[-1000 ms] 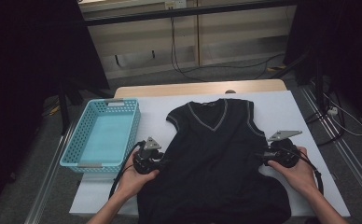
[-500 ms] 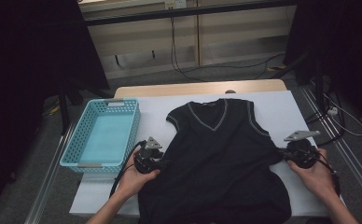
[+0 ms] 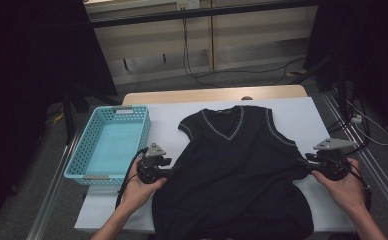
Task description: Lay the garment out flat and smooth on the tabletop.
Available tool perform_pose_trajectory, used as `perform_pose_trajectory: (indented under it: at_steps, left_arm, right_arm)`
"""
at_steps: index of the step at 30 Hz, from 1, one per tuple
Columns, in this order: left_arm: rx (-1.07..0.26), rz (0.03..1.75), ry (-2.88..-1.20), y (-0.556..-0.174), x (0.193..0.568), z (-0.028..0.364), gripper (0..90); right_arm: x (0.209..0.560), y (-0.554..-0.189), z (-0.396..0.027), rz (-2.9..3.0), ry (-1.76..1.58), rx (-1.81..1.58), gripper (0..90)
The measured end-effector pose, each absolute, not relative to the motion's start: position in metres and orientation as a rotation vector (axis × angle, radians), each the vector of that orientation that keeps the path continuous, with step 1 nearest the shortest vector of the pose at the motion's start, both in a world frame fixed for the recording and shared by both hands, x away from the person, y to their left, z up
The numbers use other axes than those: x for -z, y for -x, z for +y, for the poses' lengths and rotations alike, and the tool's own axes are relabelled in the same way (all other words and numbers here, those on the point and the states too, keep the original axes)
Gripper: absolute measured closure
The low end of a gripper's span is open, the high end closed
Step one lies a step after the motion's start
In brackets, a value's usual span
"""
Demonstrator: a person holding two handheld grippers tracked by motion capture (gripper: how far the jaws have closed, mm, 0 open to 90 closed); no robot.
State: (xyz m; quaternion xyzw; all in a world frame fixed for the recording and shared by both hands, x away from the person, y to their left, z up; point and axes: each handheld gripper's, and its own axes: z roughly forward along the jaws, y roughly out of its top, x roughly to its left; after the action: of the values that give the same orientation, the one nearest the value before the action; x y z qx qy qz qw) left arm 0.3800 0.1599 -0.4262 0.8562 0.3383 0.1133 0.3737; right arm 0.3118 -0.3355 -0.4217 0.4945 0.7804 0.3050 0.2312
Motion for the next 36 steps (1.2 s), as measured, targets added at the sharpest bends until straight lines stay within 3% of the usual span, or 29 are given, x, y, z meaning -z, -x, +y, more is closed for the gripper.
perform_pose_trajectory:
  at_steps: [12, 17, 23, 26, 29, 32, 36]
  left_arm:
    - [-0.354, 0.948, -2.129, -0.407, 0.418, 0.155, 59.4]
    - [-0.257, 0.926, -2.19, -0.416, 0.437, 0.143, 50.9]
    - [-0.274, 0.851, -2.265, -0.414, 0.445, 0.121, 42.7]
    - [-0.266, 0.85, -2.259, -0.413, 0.445, 0.119, 43.1]
    - [-0.231, 0.841, -2.258, -0.412, 0.445, 0.119, 47.8]
    - [-0.155, 0.796, -2.27, -0.408, 0.448, 0.113, 67.7]
    - [-0.116, 0.826, -2.269, -0.41, 0.448, 0.114, 75.6]
  right_arm:
    - [0.425, -0.317, -0.279, 2.313, -1.186, -0.888, 60.5]
    - [0.433, -0.314, -0.27, 2.357, -1.162, -0.894, 56.9]
    - [0.433, -0.312, -0.258, 2.381, -1.121, -0.921, 53.3]
    - [0.435, -0.311, -0.253, 2.403, -1.099, -0.915, 52.1]
    - [0.438, -0.311, -0.25, 2.422, -1.09, -0.908, 51.2]
    - [0.439, -0.312, -0.249, 2.426, -1.086, -0.9, 50.7]
    - [0.441, -0.312, -0.248, 2.437, -1.091, -0.891, 50.0]
